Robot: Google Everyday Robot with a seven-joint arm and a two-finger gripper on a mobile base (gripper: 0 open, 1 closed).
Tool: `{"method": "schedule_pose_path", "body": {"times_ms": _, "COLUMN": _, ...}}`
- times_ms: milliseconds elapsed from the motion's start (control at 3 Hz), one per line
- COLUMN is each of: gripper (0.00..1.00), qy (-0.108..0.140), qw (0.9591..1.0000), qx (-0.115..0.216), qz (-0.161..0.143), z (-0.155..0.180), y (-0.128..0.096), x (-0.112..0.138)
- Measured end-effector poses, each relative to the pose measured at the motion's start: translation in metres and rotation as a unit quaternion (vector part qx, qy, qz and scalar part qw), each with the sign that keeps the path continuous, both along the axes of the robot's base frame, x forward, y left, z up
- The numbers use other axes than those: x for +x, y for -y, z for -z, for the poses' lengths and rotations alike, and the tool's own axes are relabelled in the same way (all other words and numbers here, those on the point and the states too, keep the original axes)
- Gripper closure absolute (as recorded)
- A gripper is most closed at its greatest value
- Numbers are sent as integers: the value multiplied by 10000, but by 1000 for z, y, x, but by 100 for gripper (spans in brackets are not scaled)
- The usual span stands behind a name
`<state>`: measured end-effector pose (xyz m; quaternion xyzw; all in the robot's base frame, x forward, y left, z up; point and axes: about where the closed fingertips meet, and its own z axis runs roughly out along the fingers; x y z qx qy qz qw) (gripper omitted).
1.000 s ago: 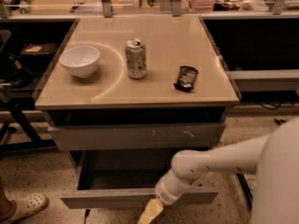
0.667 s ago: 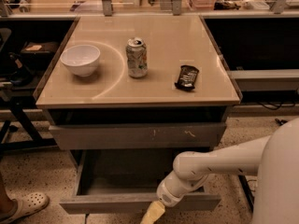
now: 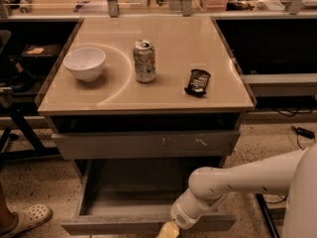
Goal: Open middle drawer
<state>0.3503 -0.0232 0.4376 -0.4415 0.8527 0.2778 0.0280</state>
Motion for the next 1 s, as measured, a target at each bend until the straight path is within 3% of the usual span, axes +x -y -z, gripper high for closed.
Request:
{"method": "schedule_pose_path", "body": {"times_ms": 333, "gripper": 0, "qy": -221, "qw": 9995, "qx": -69, "qz": 224, "z": -11, "y": 13, "x": -29}}
{"method": "schedule_pose_path", "body": {"times_ms": 667, "gripper": 0, "qy": -226, "qw": 9994, "qx": -67, "qz": 238, "z": -12, "y": 13, "x": -29}}
{"method": "schedule_pose_path", "body": {"times_ms": 1000, "gripper": 0, "qy": -356, "qw": 9983, "qx": -132, "qz": 439, "z": -22, "y": 22, "x": -51}}
